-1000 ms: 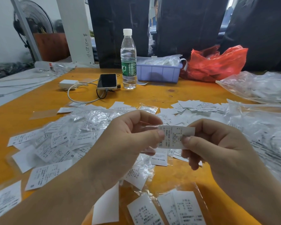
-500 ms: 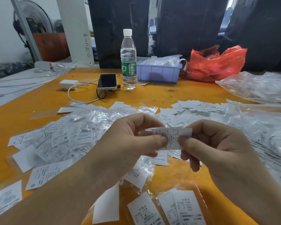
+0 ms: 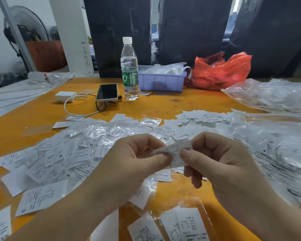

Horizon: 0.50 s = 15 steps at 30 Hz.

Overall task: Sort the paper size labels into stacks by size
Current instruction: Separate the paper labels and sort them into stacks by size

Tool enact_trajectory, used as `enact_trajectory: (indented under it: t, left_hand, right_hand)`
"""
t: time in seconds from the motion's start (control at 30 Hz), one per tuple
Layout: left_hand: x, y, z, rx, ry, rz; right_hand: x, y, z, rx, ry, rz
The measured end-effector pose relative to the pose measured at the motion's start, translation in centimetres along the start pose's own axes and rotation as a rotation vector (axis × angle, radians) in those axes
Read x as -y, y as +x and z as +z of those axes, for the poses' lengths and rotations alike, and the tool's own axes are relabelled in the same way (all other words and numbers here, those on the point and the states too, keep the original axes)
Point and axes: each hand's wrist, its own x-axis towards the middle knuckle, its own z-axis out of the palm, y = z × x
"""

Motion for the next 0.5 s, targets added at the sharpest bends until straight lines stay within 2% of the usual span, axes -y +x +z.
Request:
enact_trajectory:
  t: [0.5]
  left_hand:
    - [-0.13,0.03,-0.2,0.048,-0.108,-0.006]
  right_hand:
    - [-0.09,-0.22,0.28,0.037,0.048,0.036]
